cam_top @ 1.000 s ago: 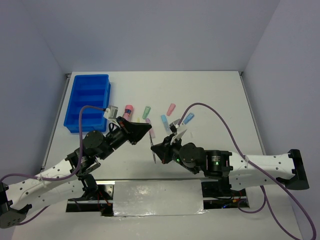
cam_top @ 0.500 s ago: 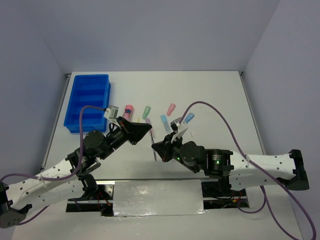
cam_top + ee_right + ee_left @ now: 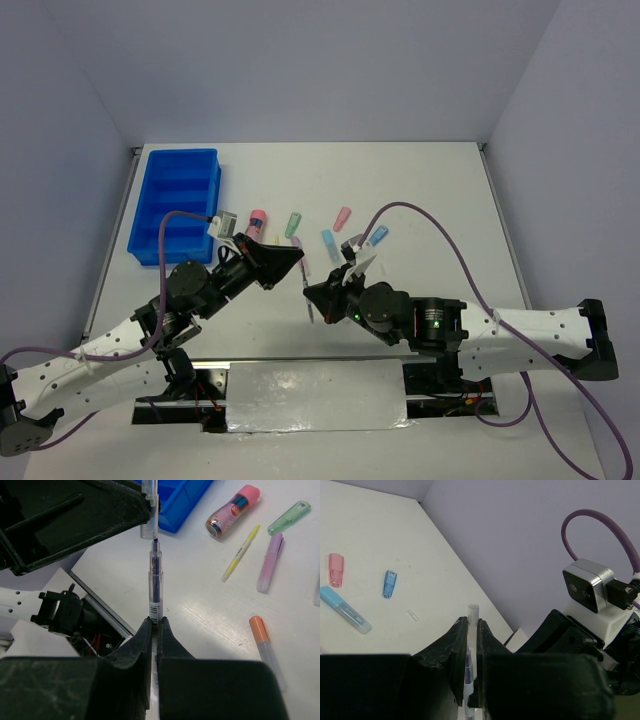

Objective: Sort the stationery into containers
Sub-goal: Close the pen cap on the pen.

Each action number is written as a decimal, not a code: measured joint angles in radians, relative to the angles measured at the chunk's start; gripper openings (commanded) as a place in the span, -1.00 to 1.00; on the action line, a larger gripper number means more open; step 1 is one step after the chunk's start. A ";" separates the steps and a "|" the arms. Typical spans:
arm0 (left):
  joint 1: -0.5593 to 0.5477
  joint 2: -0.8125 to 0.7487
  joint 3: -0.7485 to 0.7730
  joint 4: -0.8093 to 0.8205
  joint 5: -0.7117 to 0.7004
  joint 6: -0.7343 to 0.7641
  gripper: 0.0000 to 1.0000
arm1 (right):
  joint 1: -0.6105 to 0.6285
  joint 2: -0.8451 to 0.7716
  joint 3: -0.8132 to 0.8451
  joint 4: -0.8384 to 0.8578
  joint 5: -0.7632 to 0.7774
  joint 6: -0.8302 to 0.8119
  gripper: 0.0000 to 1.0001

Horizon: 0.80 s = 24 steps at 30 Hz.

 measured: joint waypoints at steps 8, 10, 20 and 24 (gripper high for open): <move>0.000 -0.009 0.000 -0.003 -0.014 0.006 -1.00 | 0.000 0.011 0.000 0.000 -0.003 0.002 -1.00; 0.000 -0.013 0.001 -0.005 -0.018 0.018 -1.00 | 0.000 0.014 0.000 0.000 -0.008 0.002 -1.00; 0.000 -0.021 0.001 -0.010 -0.019 0.022 -1.00 | 0.000 0.016 0.002 0.000 -0.019 0.004 -1.00; 0.000 -0.021 0.001 -0.010 -0.019 0.022 -1.00 | 0.000 0.019 0.005 -0.001 -0.019 0.004 -1.00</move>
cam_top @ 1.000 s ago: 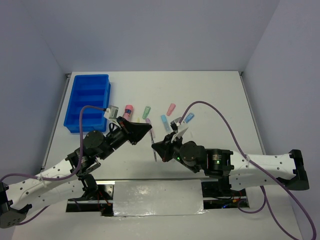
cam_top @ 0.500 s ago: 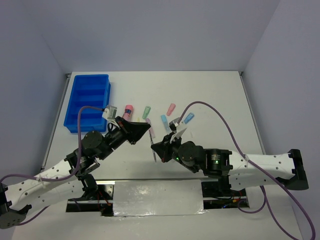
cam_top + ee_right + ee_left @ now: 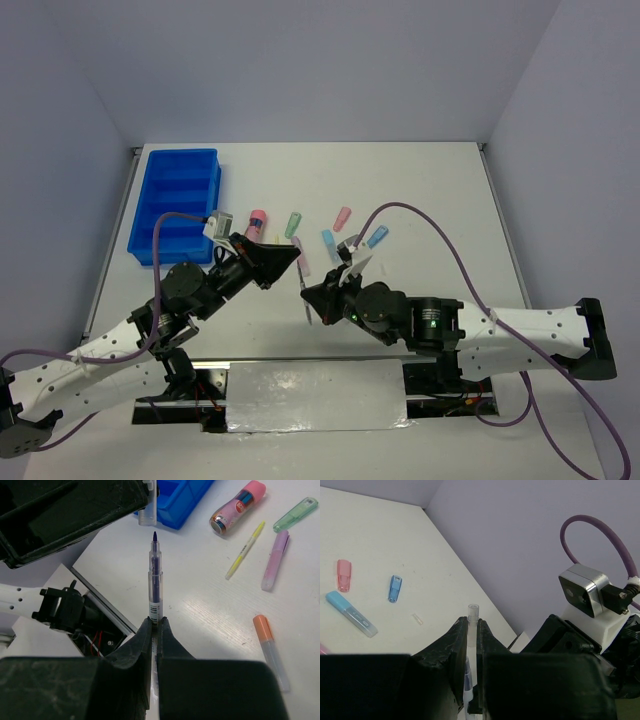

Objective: Sort the stationery into containers
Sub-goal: Close the pen cap on the pen.

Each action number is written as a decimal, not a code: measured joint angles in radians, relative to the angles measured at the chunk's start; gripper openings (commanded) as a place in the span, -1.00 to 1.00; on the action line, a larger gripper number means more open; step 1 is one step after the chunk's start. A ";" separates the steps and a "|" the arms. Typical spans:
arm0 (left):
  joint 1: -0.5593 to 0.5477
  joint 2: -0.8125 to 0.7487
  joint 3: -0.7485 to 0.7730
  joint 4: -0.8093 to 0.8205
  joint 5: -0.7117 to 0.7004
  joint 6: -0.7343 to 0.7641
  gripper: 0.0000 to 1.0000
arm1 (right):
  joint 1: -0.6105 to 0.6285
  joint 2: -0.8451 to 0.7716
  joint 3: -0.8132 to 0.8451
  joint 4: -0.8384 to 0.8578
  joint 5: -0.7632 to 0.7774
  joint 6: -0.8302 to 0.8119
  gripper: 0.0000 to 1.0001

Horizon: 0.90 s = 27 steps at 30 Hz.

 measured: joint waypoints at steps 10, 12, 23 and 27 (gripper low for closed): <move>0.000 0.000 -0.003 0.001 0.000 0.000 -1.00 | 0.000 0.000 0.002 0.000 0.001 -0.001 -1.00; 0.000 0.000 -0.003 0.001 0.000 0.000 -1.00 | 0.000 0.000 0.003 0.000 0.001 -0.002 -1.00; 0.000 0.000 -0.007 0.001 0.000 0.000 -1.00 | 0.000 0.000 0.015 -0.006 0.014 -0.005 -1.00; 0.000 -0.001 -0.012 0.002 0.001 0.000 -1.00 | 0.000 0.001 0.016 -0.006 0.017 -0.008 -1.00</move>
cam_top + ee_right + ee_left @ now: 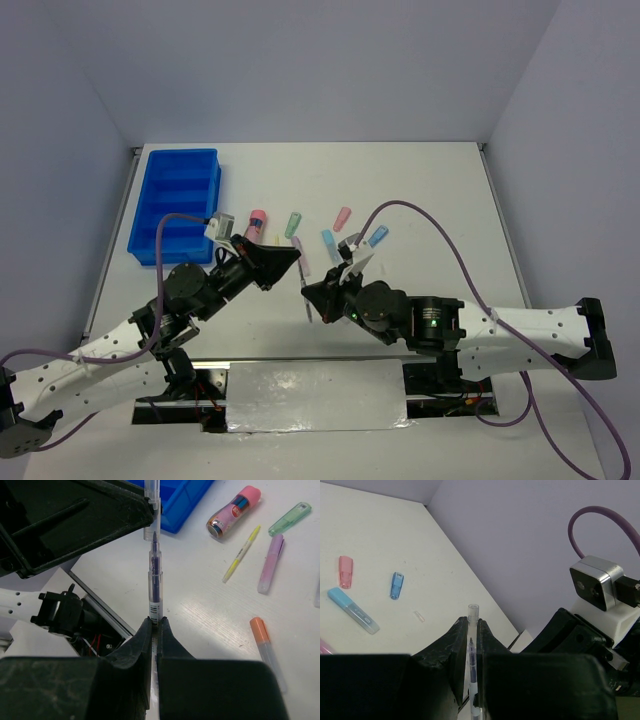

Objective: Sort the stationery into containers
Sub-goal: Close the pen cap on the pen.

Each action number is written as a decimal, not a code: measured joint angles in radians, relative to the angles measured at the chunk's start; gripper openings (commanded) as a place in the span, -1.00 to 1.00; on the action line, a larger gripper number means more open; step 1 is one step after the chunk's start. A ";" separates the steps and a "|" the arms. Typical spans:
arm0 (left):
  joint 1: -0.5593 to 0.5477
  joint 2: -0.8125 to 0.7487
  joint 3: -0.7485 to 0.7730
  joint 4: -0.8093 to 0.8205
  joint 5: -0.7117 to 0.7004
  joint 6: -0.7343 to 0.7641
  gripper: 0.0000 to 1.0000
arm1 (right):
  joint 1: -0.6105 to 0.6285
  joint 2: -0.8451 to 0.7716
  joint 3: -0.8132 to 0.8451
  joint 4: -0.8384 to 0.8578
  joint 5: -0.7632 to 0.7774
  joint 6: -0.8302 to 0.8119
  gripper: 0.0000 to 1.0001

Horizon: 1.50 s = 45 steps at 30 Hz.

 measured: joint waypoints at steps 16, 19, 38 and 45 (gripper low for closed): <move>0.000 0.000 -0.008 0.016 0.013 -0.004 -1.00 | -0.012 0.019 0.037 0.001 0.021 -0.027 -1.00; 0.000 0.000 -0.008 0.021 0.014 -0.009 -1.00 | -0.017 0.024 0.044 0.010 0.027 -0.040 -1.00; 0.002 -0.013 0.008 0.049 0.061 0.019 -0.10 | -0.024 -0.097 -0.076 0.246 -0.047 -0.317 -1.00; 0.002 -0.010 0.014 0.025 0.108 0.074 0.14 | -0.027 -0.096 -0.078 0.285 -0.102 -0.344 -1.00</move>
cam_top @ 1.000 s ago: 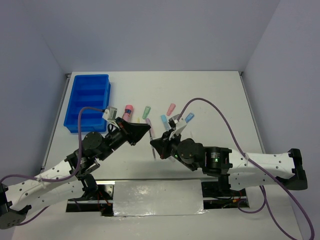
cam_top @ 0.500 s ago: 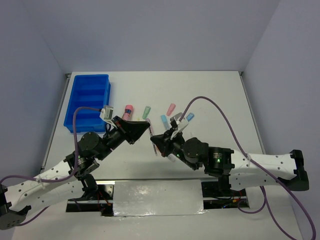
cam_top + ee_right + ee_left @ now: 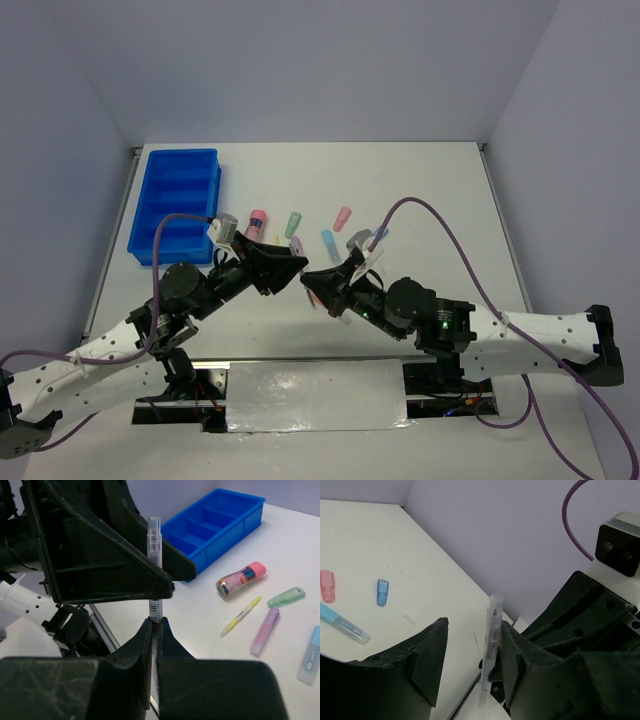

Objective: Sort the stationery into containers
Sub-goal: Close the pen cap on the pen.

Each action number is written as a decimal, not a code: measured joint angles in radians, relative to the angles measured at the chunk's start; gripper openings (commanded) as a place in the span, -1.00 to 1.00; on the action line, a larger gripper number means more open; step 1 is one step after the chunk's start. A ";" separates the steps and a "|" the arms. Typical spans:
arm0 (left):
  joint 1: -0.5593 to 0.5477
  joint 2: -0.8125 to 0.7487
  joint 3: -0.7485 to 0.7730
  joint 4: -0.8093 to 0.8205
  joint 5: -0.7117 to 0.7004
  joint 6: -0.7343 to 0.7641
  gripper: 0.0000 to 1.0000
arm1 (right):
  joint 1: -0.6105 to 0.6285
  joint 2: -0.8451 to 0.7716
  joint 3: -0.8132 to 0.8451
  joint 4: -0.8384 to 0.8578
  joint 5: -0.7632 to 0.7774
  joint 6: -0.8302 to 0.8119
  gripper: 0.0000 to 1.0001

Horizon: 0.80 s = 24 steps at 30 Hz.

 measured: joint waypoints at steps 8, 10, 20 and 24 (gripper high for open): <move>0.000 0.018 0.018 -0.001 0.069 0.031 -0.67 | 0.000 0.026 0.000 0.036 -0.037 0.000 -1.00; -0.002 0.018 0.020 0.005 0.083 0.036 -0.80 | -0.001 0.026 0.000 0.036 -0.040 0.000 -1.00; 0.002 0.019 0.020 0.026 0.169 0.068 -0.98 | -0.004 0.019 0.000 0.039 -0.107 0.000 -0.35; 0.001 0.028 0.022 0.036 0.224 0.086 -0.99 | -0.007 0.020 0.000 0.036 -0.145 -0.005 -0.60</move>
